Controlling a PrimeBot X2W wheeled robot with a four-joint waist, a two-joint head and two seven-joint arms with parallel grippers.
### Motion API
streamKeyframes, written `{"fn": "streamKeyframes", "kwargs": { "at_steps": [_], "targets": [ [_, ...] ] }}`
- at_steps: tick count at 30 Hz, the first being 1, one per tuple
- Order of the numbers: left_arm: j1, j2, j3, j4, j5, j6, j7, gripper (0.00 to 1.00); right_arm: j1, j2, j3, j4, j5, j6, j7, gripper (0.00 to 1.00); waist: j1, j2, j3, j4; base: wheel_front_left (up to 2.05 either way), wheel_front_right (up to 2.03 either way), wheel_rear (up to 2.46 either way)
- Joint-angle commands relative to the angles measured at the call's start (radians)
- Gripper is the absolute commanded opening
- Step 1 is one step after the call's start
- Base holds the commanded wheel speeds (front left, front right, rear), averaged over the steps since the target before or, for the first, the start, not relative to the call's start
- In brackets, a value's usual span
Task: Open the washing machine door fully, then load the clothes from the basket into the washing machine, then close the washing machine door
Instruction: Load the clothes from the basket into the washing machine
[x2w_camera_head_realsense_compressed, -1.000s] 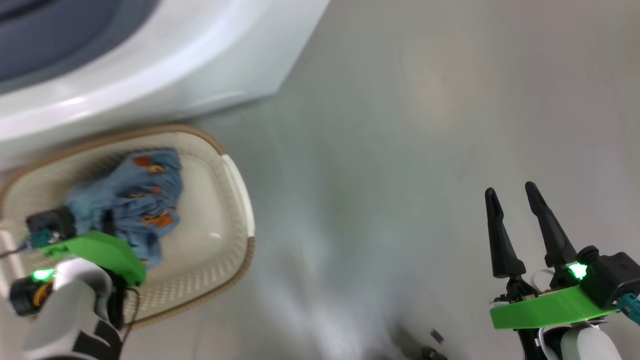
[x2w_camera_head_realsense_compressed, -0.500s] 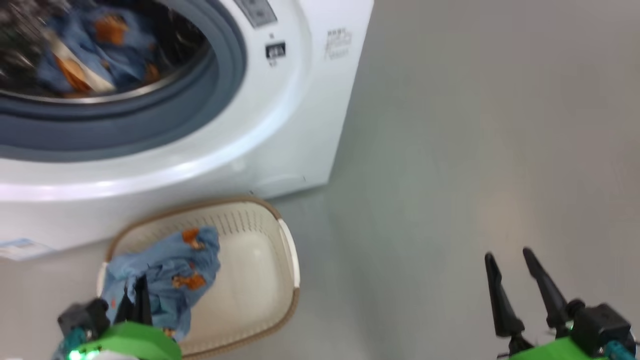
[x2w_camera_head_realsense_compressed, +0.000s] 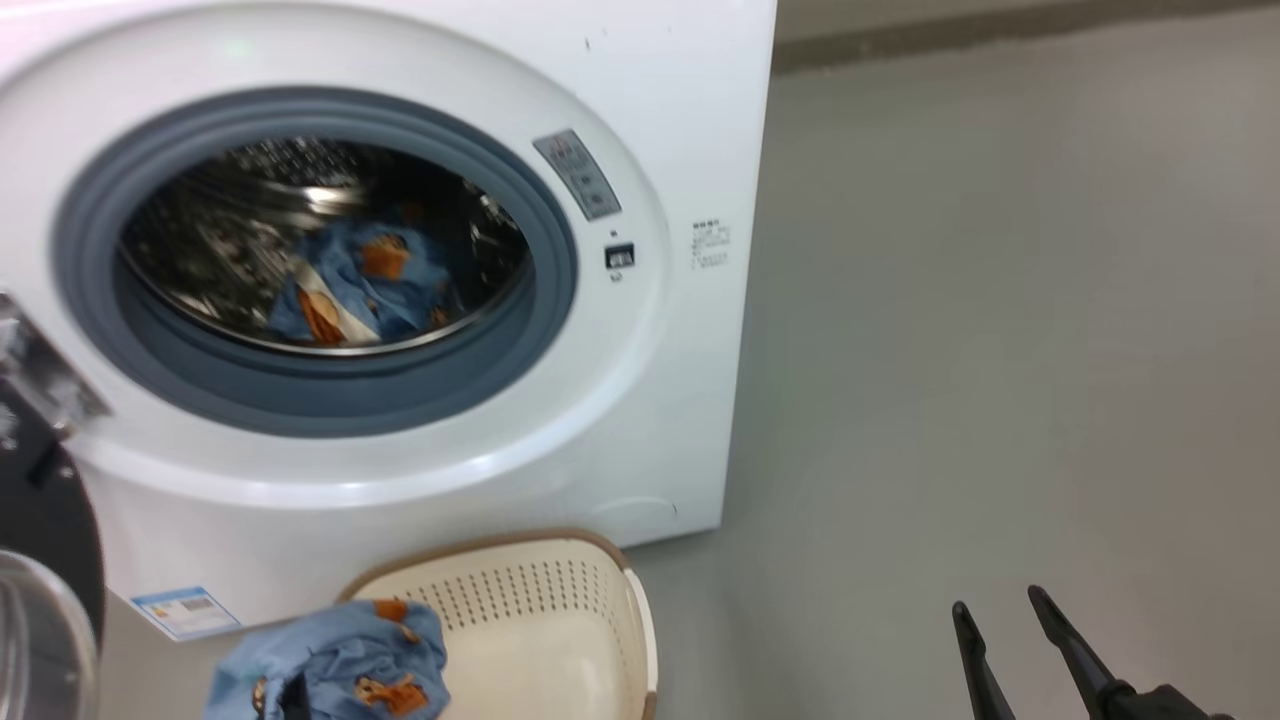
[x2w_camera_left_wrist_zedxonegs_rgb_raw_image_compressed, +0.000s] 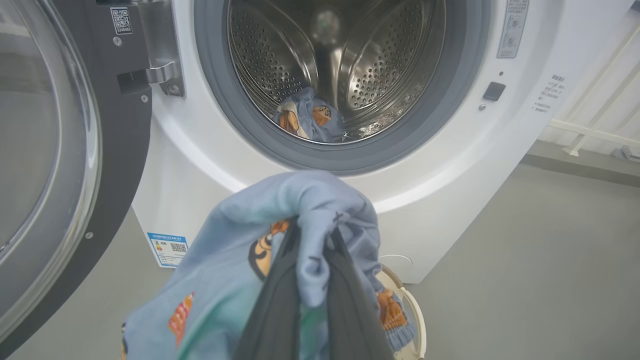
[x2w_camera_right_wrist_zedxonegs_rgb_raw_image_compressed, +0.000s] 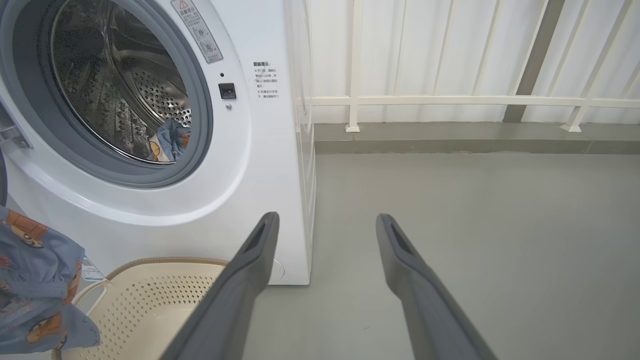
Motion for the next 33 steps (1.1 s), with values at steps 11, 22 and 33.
{"fn": "streamKeyframes", "kwargs": {
  "at_steps": [11,22,33],
  "targets": [
    [0.054,0.004,0.001,-0.127,-0.017,0.043,-0.011,0.00,0.018,-0.015,0.014,-0.033,0.002,0.003,-0.012,1.00,0.0000,-0.0001,-0.102,0.051,0.00,0.00,0.00],
    [-0.048,0.004,-0.019,-0.111,-0.040,0.016,-0.011,0.00,0.002,-0.015,0.043,-0.030,0.033,0.003,-0.012,1.00,0.0000,-0.0001,-0.047,0.023,0.00,0.00,0.00],
    [-0.386,0.004,-0.002,0.069,-0.018,0.026,-0.011,0.00,-0.057,-0.015,0.084,-0.026,0.099,0.003,-0.012,1.00,0.0000,-0.0001,0.090,-0.089,0.00,0.00,0.00]
  ]
}}
